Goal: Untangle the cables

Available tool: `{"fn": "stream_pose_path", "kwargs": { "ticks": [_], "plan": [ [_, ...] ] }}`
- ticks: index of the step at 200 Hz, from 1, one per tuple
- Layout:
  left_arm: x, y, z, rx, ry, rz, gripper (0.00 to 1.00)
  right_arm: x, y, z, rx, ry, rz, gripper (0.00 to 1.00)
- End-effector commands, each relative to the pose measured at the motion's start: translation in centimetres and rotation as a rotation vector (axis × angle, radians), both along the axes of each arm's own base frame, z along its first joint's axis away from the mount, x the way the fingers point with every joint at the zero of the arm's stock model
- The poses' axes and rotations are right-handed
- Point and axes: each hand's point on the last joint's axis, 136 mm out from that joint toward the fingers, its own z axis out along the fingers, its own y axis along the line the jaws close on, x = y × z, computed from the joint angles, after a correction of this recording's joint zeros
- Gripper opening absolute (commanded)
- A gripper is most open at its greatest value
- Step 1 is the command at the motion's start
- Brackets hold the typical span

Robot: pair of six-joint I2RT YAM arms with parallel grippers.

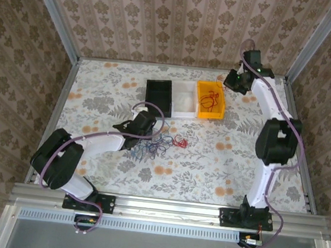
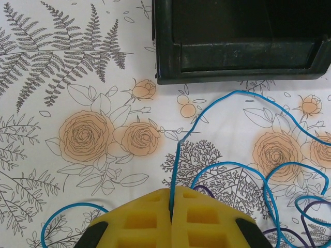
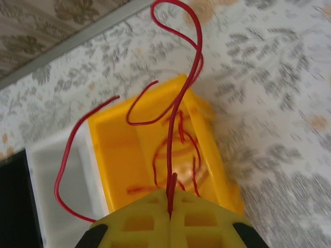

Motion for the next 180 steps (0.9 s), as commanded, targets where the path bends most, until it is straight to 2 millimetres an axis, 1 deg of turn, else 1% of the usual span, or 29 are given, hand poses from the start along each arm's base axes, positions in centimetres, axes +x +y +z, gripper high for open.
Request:
{"fn": "stream_pose_path", "kwargs": {
  "ticks": [1, 15, 27, 34, 44, 50, 64, 77, 87, 99, 107, 111, 115, 129, 146, 164, 180],
  "plan": [
    [0.5, -0.7, 1.1, -0.003, -0.008, -0.021, 0.0, 1.5, 2.2, -2.0, 0.053, 0.071, 0.021, 0.04],
    [0.5, -0.6, 1.1, 0.007, -0.003, -0.028, 0.0, 2.4, 3.5, -3.2, 0.068, 0.094, 0.042, 0.04],
    [0.5, -0.4, 1.0, 0.011, 0.003, -0.027, 0.0, 2.6, 4.4, -4.2, 0.069, 0.121, 0.053, 0.08],
    [0.5, -0.3, 0.9, 0.012, 0.008, -0.028, 0.0, 2.5, 4.7, -4.9, 0.064, 0.141, 0.055, 0.13],
    [0.5, -0.2, 0.9, 0.012, 0.01, -0.026, 0.0, 2.1, 4.9, -5.4, 0.041, 0.155, 0.056, 0.27],
    [0.6, -0.1, 0.9, 0.011, 0.012, -0.025, 0.0, 2.0, 4.8, -5.4, 0.025, 0.159, 0.054, 0.33],
    [0.6, 0.0, 0.9, 0.009, 0.012, -0.025, 0.0, 1.5, 4.5, -4.7, -0.014, 0.144, 0.052, 0.43],
    [0.7, -0.1, 1.0, 0.008, 0.011, -0.029, 0.0, 1.3, 4.0, -3.0, -0.051, 0.096, 0.043, 0.51],
    [0.7, -0.1, 1.0, 0.007, 0.011, -0.031, 0.0, 0.8, 3.6, -1.5, -0.073, 0.058, 0.039, 0.53],
    [0.6, -0.1, 0.9, 0.008, 0.012, -0.032, 0.0, 0.0, 3.4, 0.3, -0.099, 0.012, 0.04, 0.55],
    [0.5, -0.1, 0.8, 0.009, 0.013, -0.033, 0.0, -0.9, 3.4, 1.4, -0.114, -0.017, 0.047, 0.55],
    [0.5, 0.0, 0.8, 0.008, 0.013, -0.032, 0.0, -1.4, 3.6, 1.5, -0.119, -0.022, 0.057, 0.55],
    [0.5, -0.1, 0.7, 0.007, 0.014, -0.034, 0.0, -2.0, 3.8, 2.0, -0.122, -0.034, 0.067, 0.55],
    [0.4, 0.1, 0.6, 0.004, 0.014, -0.028, 0.0, -4.6, 4.7, 2.2, -0.128, -0.042, 0.103, 0.55],
    [0.4, 0.2, 0.5, 0.001, 0.016, -0.019, 0.0, -8.6, 6.6, 0.2, -0.116, -0.006, 0.162, 0.55],
    [0.2, 0.2, 0.2, -0.001, 0.022, -0.015, 0.0, -13.1, 9.1, -2.5, -0.118, 0.053, 0.237, 0.56],
    [0.1, 0.2, 0.2, -0.005, 0.024, -0.012, 0.0, -16.6, 11.3, -4.9, -0.117, 0.109, 0.311, 0.58]
  ]
}}
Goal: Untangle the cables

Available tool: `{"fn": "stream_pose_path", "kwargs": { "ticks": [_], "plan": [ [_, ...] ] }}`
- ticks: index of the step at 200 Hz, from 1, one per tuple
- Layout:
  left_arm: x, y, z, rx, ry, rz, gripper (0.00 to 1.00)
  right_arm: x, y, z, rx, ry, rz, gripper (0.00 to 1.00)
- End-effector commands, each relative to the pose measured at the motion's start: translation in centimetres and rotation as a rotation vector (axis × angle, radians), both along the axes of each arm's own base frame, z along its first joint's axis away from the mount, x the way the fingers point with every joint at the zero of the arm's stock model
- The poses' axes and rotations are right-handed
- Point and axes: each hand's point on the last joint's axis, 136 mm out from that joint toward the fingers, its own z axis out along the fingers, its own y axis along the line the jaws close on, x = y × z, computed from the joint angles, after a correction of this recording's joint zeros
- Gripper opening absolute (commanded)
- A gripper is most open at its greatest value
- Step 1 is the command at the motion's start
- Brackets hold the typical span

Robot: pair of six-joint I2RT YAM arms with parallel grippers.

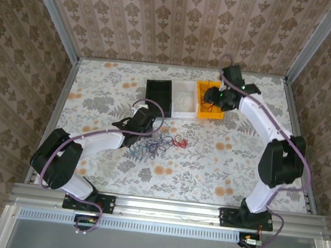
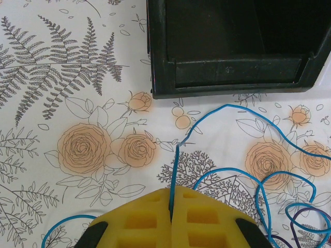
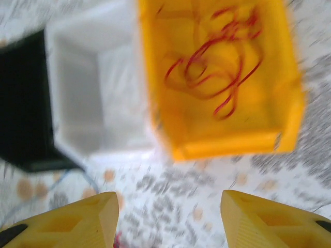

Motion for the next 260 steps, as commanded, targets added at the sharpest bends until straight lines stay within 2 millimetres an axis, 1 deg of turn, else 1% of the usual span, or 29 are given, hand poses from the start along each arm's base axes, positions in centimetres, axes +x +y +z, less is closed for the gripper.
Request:
{"fn": "stream_pose_path", "kwargs": {
  "ticks": [1, 16, 38, 55, 87, 107, 129, 142, 155, 173, 193, 210, 228, 245, 260],
  "plan": [
    [-0.5, 0.3, -0.5, 0.007, 0.023, 0.001, 0.0, -4.5, 2.9, -4.7, -0.024, 0.098, 0.1, 0.58],
    [-0.6, 0.4, -0.7, 0.008, 0.026, 0.002, 0.0, -7.0, 4.5, -7.0, -0.028, 0.163, 0.143, 0.6],
    [-0.7, 0.3, -0.8, 0.004, 0.03, 0.005, 0.0, -8.8, 6.2, -9.5, -0.052, 0.218, 0.188, 0.62],
    [-0.8, -0.1, -0.8, 0.006, 0.03, -0.003, 0.0, -9.2, 7.0, -10.6, -0.088, 0.239, 0.213, 0.63],
    [-1.1, -0.4, -1.2, 0.022, 0.053, -0.004, 0.0, -9.2, 7.6, -12.6, -0.116, 0.293, 0.218, 0.62],
    [-1.3, -0.6, -1.5, 0.032, 0.064, -0.005, 0.0, -9.8, 8.1, -14.0, -0.128, 0.333, 0.242, 0.59],
    [-1.5, -1.0, -1.7, 0.035, 0.073, -0.014, 0.0, -10.0, 8.3, -15.2, -0.14, 0.351, 0.255, 0.52],
    [-1.5, -1.1, -1.8, 0.037, 0.077, -0.014, 0.0, -10.0, 8.3, -15.8, -0.144, 0.357, 0.254, 0.45],
    [-1.5, -1.3, -1.8, 0.035, 0.08, -0.02, 0.0, -9.9, 8.4, -16.0, -0.141, 0.356, 0.252, 0.31],
    [-1.5, -1.5, -1.8, 0.038, 0.083, -0.02, 0.0, -9.8, 8.3, -15.8, -0.134, 0.346, 0.244, 0.14],
    [-1.4, -1.5, -1.8, 0.04, 0.088, -0.016, 0.0, -9.5, 7.4, -14.7, -0.127, 0.321, 0.216, 0.06],
    [-1.4, -1.2, -1.8, 0.053, 0.091, -0.004, 0.0, -8.8, 5.7, -13.0, -0.124, 0.281, 0.171, 0.05],
    [-1.4, -0.4, -1.9, 0.075, 0.094, 0.028, 0.0, -7.8, 3.2, -10.7, -0.13, 0.232, 0.112, 0.04],
    [-1.4, 0.4, -2.0, 0.083, 0.095, 0.054, 0.0, -6.2, 0.8, -8.2, -0.112, 0.179, 0.05, 0.05],
    [-1.5, 0.7, -2.1, 0.078, 0.096, 0.065, 0.0, -4.2, -0.8, -6.1, -0.092, 0.128, 0.003, 0.05]
  ]
}}
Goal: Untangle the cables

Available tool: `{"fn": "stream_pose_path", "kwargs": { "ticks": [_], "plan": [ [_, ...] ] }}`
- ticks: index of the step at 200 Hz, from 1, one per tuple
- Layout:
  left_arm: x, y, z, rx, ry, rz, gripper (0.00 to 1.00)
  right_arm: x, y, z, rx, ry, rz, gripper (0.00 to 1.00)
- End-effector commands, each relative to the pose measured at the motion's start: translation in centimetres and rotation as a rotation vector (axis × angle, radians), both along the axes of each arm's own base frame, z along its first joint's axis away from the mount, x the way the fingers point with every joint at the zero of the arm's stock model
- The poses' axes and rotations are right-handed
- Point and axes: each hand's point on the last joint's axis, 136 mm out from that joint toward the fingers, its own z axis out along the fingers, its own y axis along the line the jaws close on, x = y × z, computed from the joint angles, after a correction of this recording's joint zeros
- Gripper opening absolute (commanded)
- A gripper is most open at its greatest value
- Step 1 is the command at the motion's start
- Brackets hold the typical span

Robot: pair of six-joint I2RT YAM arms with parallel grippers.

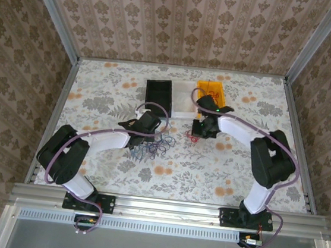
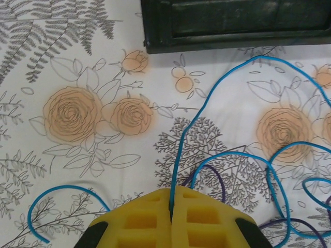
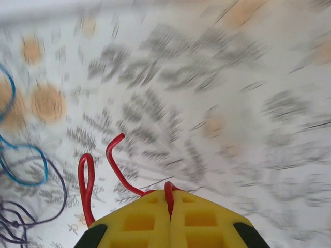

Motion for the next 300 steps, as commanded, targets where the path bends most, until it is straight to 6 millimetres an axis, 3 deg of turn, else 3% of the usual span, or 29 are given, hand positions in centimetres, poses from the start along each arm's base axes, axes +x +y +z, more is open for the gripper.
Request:
{"fn": "stream_pose_path", "kwargs": {
  "ticks": [1, 22, 59, 68, 88, 103, 123, 144, 165, 205, 223, 244, 300],
  "plan": [
    [0.1, 1.0, 0.1, 0.017, 0.002, 0.054, 0.0, 2.6, -3.2, 4.1, -0.011, -0.098, -0.074, 0.05],
    [0.0, 1.1, -0.1, 0.011, 0.006, 0.056, 0.0, 6.4, -4.6, 6.4, -0.015, -0.157, -0.108, 0.06],
    [-0.1, 1.0, 0.0, 0.003, 0.008, 0.055, 0.0, 14.2, -6.4, 8.5, -0.038, -0.21, -0.178, 0.11],
    [0.0, 0.9, 0.1, 0.001, 0.004, 0.052, 0.0, 15.7, -6.8, 9.0, -0.041, -0.228, -0.2, 0.16],
    [0.1, 0.8, 0.5, 0.006, -0.002, 0.04, 0.0, 17.7, -7.3, 10.5, -0.042, -0.273, -0.244, 0.42],
    [0.2, 0.9, 0.7, 0.011, -0.007, 0.037, 0.0, 18.1, -7.3, 11.9, -0.03, -0.311, -0.254, 0.49],
    [0.4, 1.0, 0.8, 0.013, -0.013, 0.043, 0.0, 17.2, -6.9, 13.3, 0.012, -0.354, -0.255, 0.49],
    [0.6, 1.1, 0.9, 0.006, -0.018, 0.056, 0.0, 14.6, -5.8, 13.5, 0.053, -0.368, -0.231, 0.49],
    [0.8, 1.0, 0.7, -0.011, -0.025, 0.065, 0.0, 10.6, -2.2, 12.2, 0.099, -0.347, -0.126, 0.49],
    [0.9, 1.2, 0.2, -0.016, -0.015, 0.084, 0.0, 1.0, 5.9, 5.4, 0.179, -0.183, 0.126, 0.49],
    [0.7, 1.4, 0.0, -0.024, -0.013, 0.1, 0.0, -1.9, 8.8, 2.7, 0.182, -0.114, 0.209, 0.5],
    [0.5, 1.3, 0.0, -0.048, -0.015, 0.106, 0.0, -2.7, 11.2, 1.3, 0.173, -0.098, 0.272, 0.5],
    [-0.4, 1.6, -0.3, -0.052, 0.005, 0.105, 0.0, -1.2, 14.3, -0.7, 0.189, -0.042, 0.325, 0.5]
  ]
}}
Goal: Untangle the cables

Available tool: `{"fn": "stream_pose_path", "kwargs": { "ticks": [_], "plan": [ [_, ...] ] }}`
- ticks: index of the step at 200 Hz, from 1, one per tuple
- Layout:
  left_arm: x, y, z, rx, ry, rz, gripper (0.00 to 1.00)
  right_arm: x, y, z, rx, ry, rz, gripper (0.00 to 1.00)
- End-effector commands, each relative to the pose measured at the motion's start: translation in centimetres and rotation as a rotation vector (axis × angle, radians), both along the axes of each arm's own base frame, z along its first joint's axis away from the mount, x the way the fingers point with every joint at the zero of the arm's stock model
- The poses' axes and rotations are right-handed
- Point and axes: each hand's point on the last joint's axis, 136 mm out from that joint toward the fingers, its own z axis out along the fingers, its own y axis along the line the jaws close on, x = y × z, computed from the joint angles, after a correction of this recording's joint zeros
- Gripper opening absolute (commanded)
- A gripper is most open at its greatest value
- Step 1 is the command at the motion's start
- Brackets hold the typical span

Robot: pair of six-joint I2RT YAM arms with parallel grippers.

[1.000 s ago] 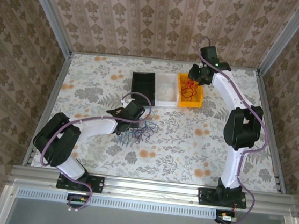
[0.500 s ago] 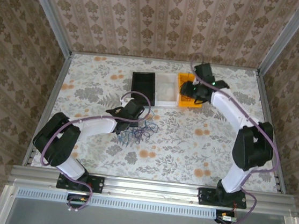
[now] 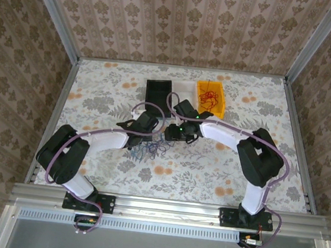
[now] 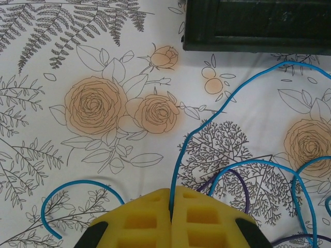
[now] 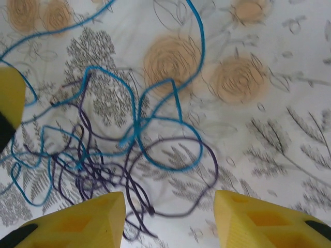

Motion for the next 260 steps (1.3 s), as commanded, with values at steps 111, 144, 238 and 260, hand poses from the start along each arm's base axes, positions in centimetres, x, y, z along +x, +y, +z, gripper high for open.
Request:
{"fn": "stream_pose_path", "kwargs": {
  "ticks": [111, 144, 238, 260],
  "plan": [
    [-1.0, 1.8, 1.4, 0.032, -0.02, 0.027, 0.18, 5.6, 3.0, -0.2, 0.043, -0.049, -0.037, 0.04],
    [-0.9, 4.6, 3.2, 0.031, -0.106, 0.102, 0.66, 4.7, 2.4, 5.0, 0.087, -0.127, 0.006, 0.0],
    [-1.3, 6.9, 4.2, -0.078, -0.207, 0.15, 0.76, 6.3, -2.0, 24.5, 0.135, -0.584, -0.019, 0.0],
    [-1.5, 6.3, 3.1, -0.086, -0.169, 0.142, 0.77, 6.9, -3.1, 29.1, 0.15, -0.718, -0.053, 0.0]
  ]
}}
